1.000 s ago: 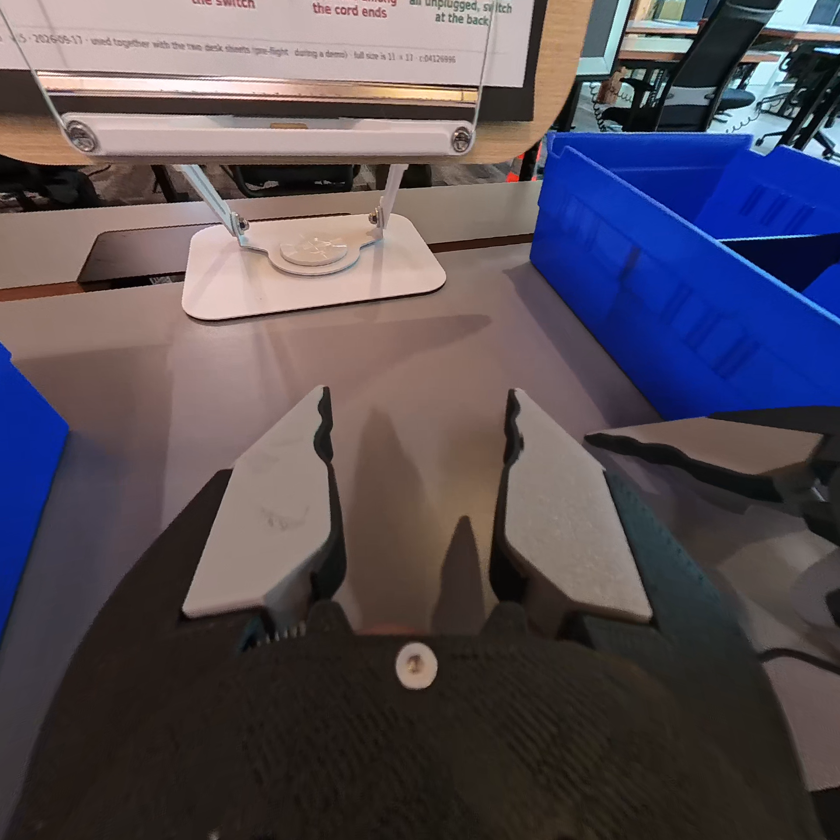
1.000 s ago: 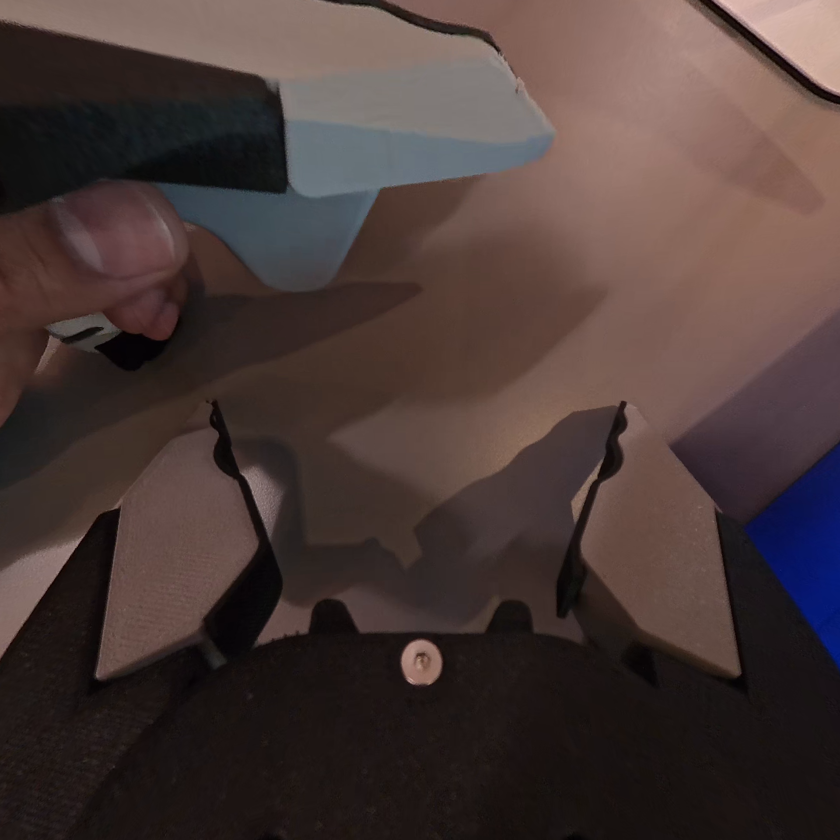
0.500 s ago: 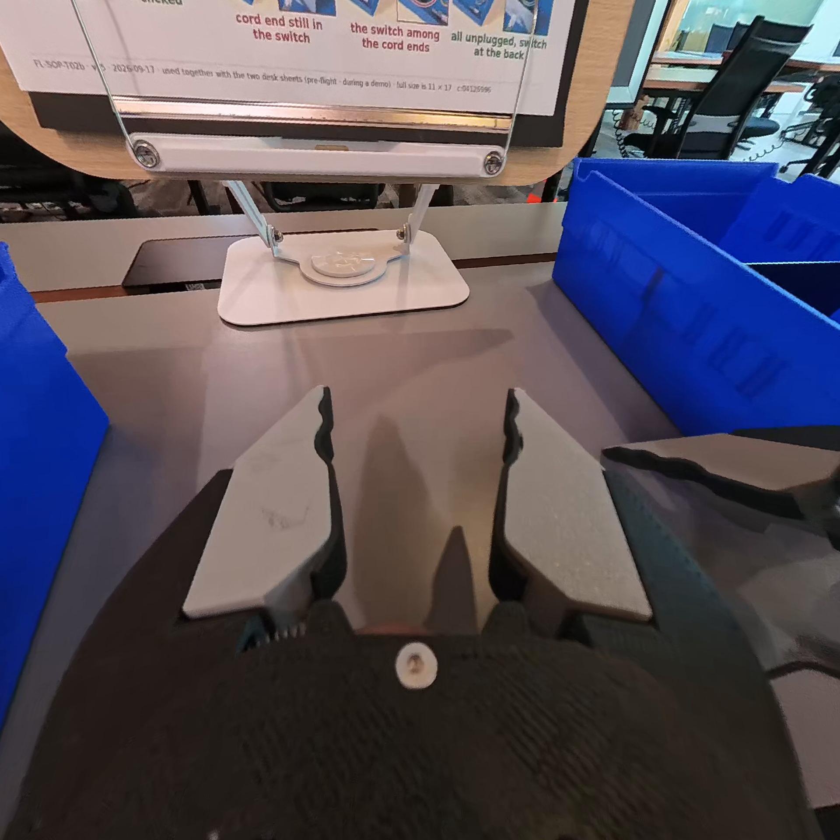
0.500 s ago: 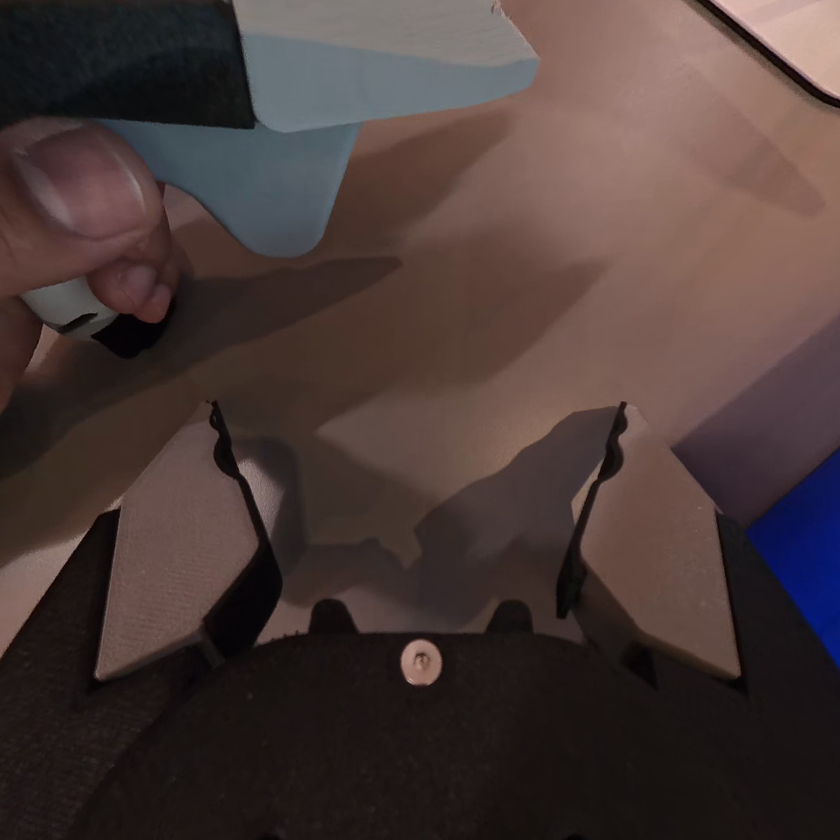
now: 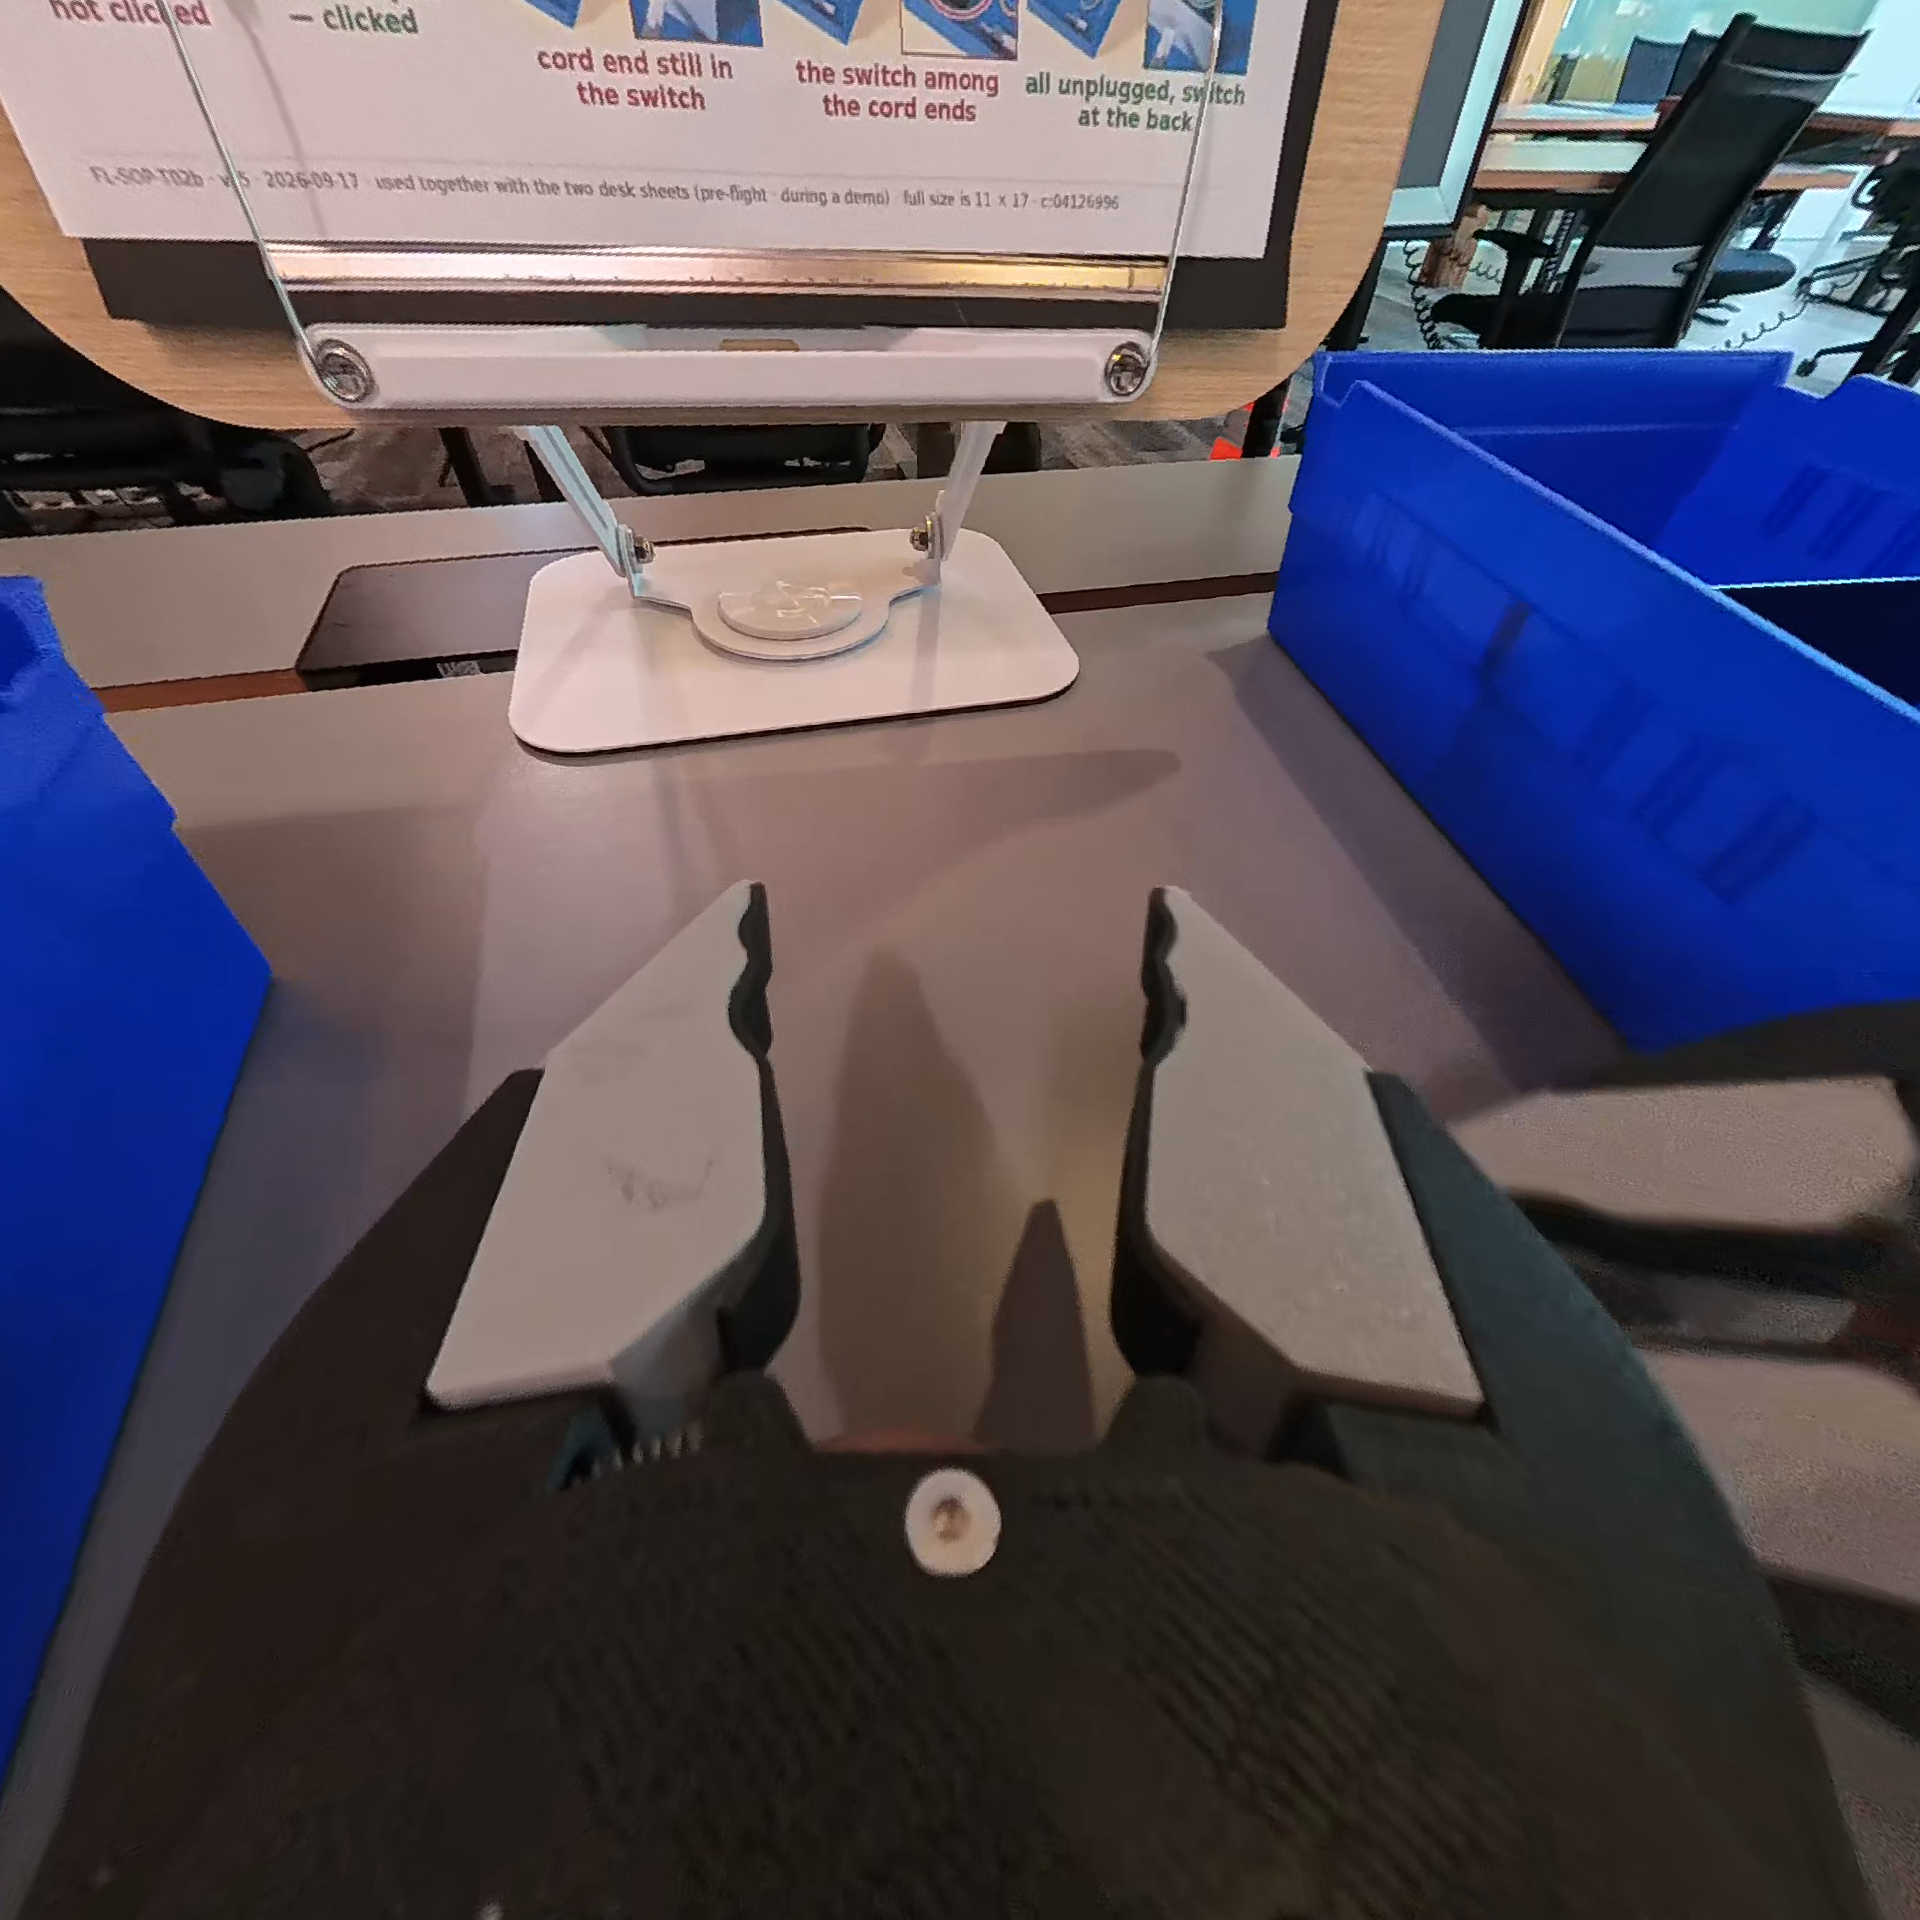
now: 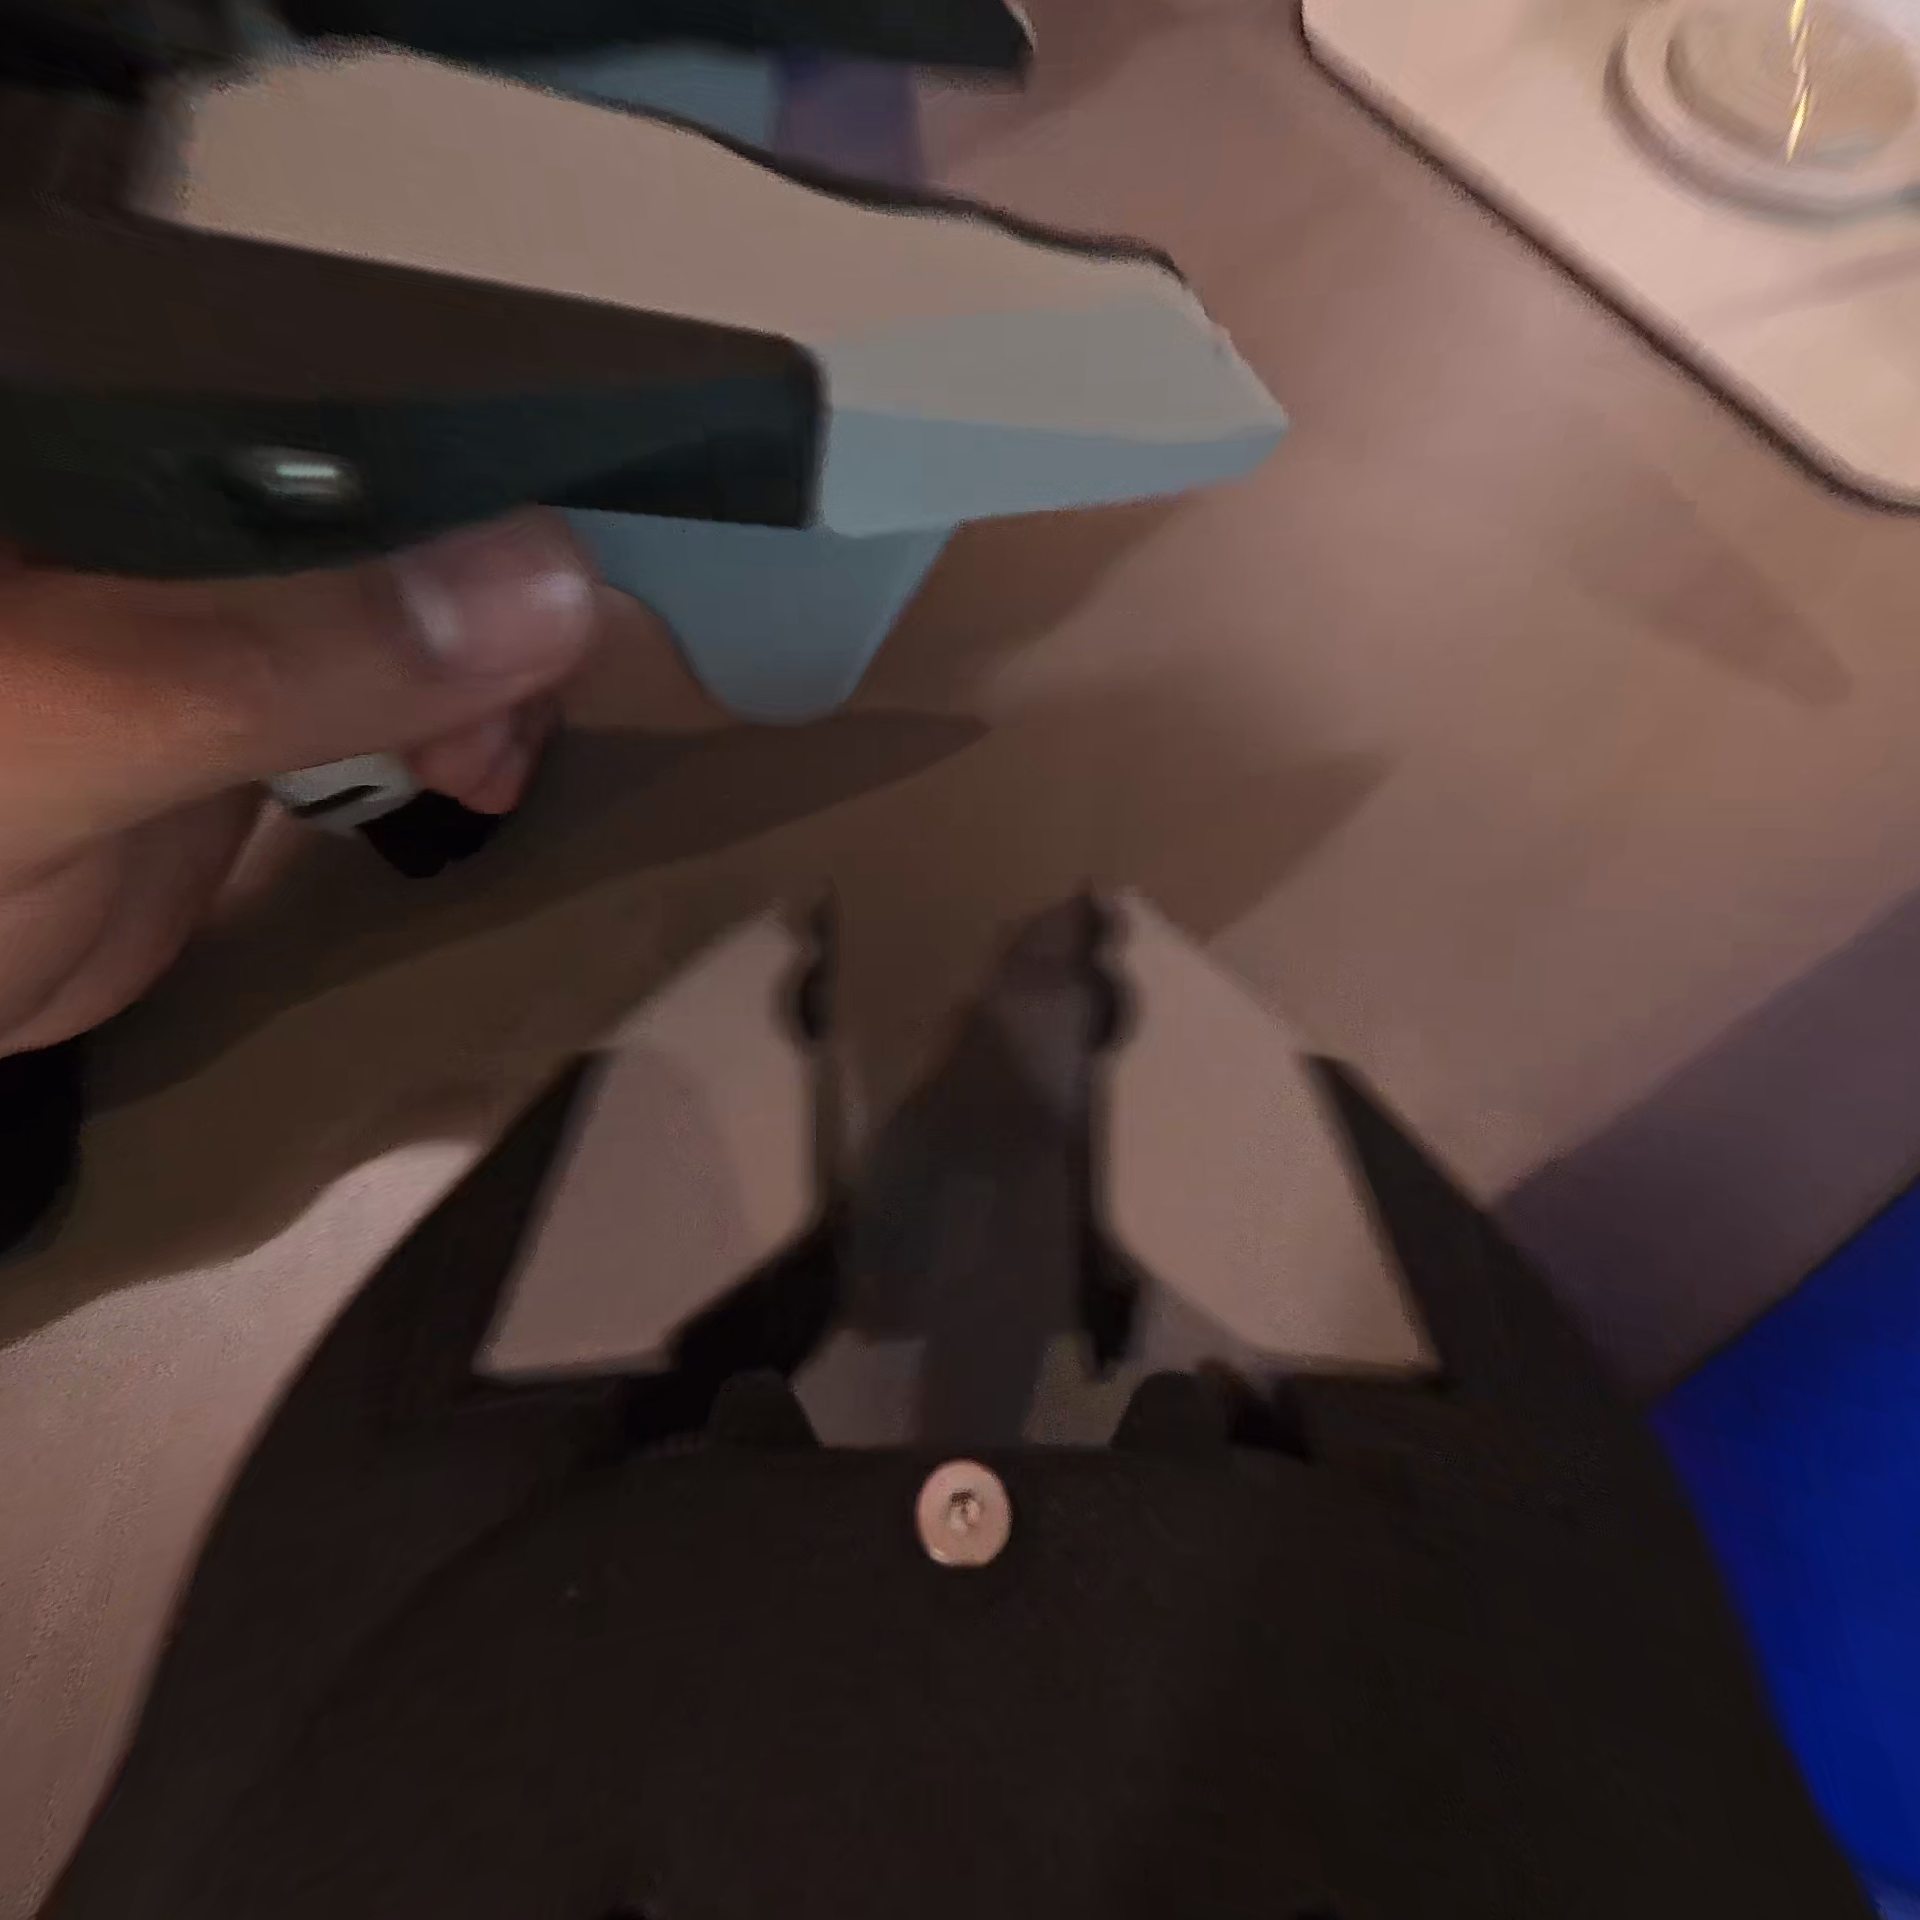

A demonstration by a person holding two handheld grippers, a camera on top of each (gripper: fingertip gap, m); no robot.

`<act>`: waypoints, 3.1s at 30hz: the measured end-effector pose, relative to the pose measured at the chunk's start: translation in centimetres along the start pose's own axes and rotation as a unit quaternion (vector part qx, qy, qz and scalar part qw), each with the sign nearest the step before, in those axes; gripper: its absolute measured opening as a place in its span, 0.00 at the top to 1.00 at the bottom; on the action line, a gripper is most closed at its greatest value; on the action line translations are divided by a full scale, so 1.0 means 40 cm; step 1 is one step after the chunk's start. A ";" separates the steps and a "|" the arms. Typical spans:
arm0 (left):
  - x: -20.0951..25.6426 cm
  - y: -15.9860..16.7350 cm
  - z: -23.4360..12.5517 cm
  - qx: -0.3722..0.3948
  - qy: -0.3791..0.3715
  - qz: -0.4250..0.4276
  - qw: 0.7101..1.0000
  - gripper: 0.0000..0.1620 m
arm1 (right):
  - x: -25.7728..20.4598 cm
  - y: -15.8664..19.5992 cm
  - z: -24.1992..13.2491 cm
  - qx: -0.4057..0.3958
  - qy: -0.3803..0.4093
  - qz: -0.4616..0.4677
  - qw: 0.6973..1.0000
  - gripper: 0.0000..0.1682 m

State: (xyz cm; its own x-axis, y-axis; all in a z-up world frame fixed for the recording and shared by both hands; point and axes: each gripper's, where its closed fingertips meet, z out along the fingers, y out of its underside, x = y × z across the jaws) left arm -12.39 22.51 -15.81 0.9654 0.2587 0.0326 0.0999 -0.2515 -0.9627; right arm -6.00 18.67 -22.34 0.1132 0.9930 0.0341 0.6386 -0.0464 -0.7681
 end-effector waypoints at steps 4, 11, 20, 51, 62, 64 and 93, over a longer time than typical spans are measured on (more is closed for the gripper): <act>0.006 -0.017 -0.012 0.020 0.010 0.013 1.000 0.85 | 0.051 -0.077 -0.059 0.110 0.093 -0.040 0.989 1.00; 0.052 -0.010 -0.003 0.018 0.037 0.038 0.998 1.00 | 0.090 -0.090 -0.074 0.128 0.158 -0.052 0.978 0.92; 0.060 -0.007 -0.005 0.015 0.042 0.044 0.998 0.90 | 0.073 -0.095 -0.077 0.132 0.147 -0.051 0.979 0.92; 0.072 0.001 -0.003 0.004 0.057 0.042 0.998 0.83 | 0.066 -0.091 -0.073 0.133 0.118 -0.028 0.984 0.83; 0.073 0.002 -0.003 0.004 0.057 0.042 0.997 0.83 | 0.061 -0.094 -0.076 0.137 0.113 -0.030 0.984 0.81; 0.074 0.002 -0.003 0.003 0.057 0.043 0.997 0.83 | 0.060 -0.093 -0.074 0.135 0.112 -0.030 0.984 0.81; 0.078 0.004 -0.002 0.001 0.062 0.045 0.997 0.83 | 0.049 -0.087 -0.066 0.128 0.103 -0.035 0.986 0.80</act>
State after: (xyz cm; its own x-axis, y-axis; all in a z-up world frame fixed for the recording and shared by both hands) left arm -9.33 23.20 -15.84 0.9928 0.1180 -0.0204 0.0119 -0.2670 -0.9636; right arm -6.00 20.48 -17.93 0.2450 0.9484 0.2012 0.4408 0.0759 -0.8944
